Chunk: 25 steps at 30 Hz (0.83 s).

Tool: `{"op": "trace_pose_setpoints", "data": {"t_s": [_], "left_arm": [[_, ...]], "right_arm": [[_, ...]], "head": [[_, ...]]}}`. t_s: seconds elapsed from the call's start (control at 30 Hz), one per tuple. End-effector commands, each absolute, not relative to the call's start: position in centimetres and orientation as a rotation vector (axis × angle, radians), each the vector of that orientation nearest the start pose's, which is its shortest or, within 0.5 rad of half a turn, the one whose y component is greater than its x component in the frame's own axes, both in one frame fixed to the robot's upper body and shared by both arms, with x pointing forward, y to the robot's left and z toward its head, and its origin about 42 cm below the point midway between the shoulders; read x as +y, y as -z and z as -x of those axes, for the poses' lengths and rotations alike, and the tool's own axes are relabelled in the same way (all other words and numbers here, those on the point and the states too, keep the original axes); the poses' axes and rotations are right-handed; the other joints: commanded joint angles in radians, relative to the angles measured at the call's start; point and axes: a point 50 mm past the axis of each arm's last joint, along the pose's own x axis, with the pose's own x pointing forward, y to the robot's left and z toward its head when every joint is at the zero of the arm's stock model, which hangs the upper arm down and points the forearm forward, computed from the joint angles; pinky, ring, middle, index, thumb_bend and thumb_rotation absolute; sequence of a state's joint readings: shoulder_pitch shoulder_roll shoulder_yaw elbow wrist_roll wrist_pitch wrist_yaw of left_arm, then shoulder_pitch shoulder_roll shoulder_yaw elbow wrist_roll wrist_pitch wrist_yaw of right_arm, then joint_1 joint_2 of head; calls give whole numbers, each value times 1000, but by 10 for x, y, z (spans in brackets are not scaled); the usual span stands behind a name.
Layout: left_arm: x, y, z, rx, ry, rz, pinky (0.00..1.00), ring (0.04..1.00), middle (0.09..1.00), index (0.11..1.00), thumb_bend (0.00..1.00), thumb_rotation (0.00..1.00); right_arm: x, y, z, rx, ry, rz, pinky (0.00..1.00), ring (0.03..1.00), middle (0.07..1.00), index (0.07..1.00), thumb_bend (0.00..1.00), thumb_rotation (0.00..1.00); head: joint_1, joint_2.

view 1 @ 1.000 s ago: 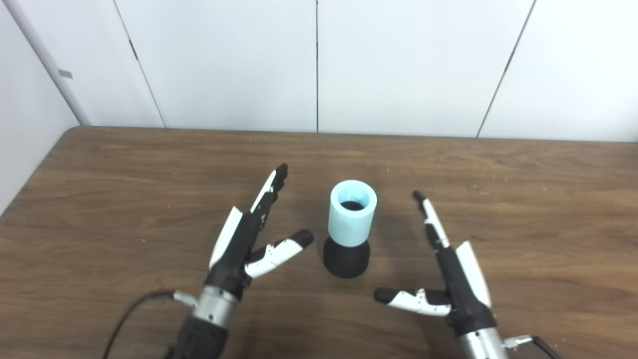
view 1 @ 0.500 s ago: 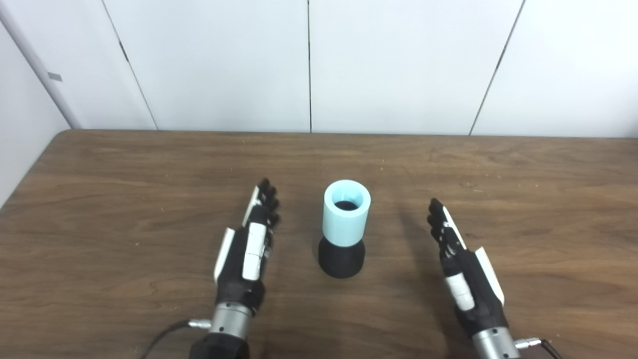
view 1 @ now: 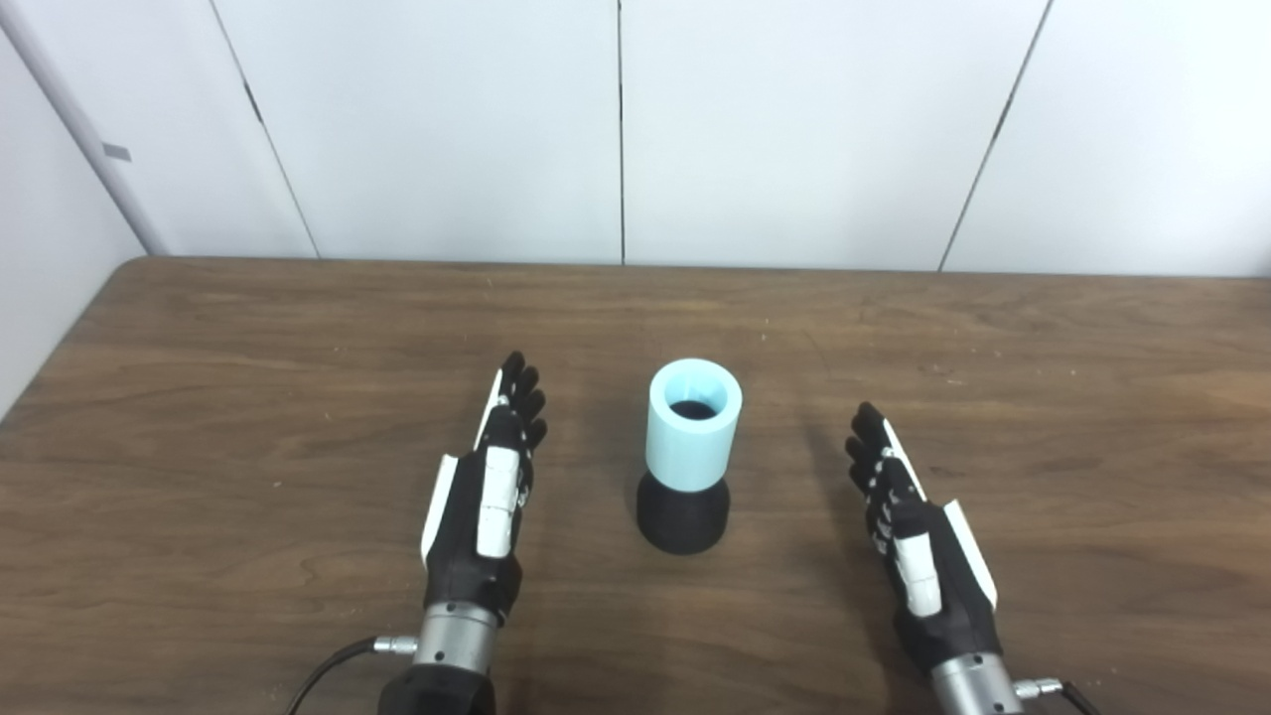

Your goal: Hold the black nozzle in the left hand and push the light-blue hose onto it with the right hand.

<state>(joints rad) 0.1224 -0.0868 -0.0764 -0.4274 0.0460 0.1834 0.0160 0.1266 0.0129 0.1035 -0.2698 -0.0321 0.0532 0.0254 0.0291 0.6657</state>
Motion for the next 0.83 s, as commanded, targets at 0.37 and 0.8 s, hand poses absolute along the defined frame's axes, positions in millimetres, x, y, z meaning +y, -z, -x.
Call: {"op": "trace_pose_setpoints", "data": {"t_s": [0.37,0.8], "left_arm": [[186,-180,-230,-155,43,-44,1000,1000,1000,1000,819,1000],[187,-182,-229,-158,43,-38,1000,1000,1000,1000,764,1000]], "right_arm": [[-179,-148,-244,-153,-127,-18,1000,1000,1000,1000,752,1000],[-182,-150,-244,-145,-117,-16,1000,1000,1000,1000,760,1000]], "head": [[8,1],[4,8]]}}
